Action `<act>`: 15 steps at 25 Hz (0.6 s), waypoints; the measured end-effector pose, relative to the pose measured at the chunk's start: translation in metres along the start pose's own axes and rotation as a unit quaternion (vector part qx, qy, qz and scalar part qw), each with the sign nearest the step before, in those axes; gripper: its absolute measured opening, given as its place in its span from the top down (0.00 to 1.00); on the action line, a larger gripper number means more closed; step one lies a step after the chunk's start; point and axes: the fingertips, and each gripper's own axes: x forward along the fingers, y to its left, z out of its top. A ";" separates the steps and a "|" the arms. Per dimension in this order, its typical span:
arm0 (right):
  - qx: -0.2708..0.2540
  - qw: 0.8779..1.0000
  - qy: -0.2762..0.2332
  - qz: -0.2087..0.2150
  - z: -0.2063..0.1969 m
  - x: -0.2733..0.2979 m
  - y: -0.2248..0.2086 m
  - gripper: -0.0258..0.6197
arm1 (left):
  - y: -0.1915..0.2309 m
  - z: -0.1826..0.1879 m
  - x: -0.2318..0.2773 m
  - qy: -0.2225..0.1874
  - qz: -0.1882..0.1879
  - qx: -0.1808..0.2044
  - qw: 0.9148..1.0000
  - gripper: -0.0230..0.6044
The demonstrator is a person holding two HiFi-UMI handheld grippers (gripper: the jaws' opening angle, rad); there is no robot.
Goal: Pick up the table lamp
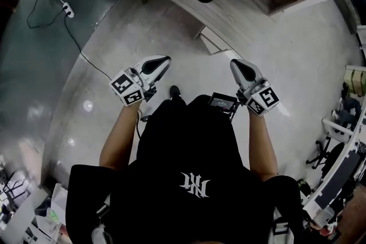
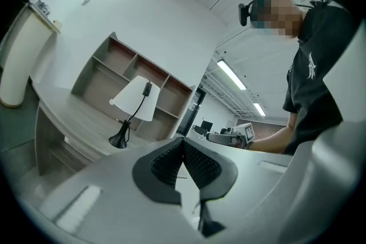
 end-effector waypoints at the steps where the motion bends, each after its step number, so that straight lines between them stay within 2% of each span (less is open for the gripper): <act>1: 0.000 1.000 0.000 -0.002 0.002 0.001 -0.005 0.96 | 0.003 0.004 0.006 0.000 -0.001 0.001 1.000 0.96; 8: 0.002 1.000 -0.002 -0.004 0.012 0.027 -0.046 0.96 | 0.037 0.028 0.039 -0.004 -0.001 -0.009 1.000 0.96; 15: 0.009 1.000 -0.010 0.000 0.028 0.054 -0.109 0.96 | 0.080 0.048 0.084 0.007 0.015 -0.014 1.000 0.96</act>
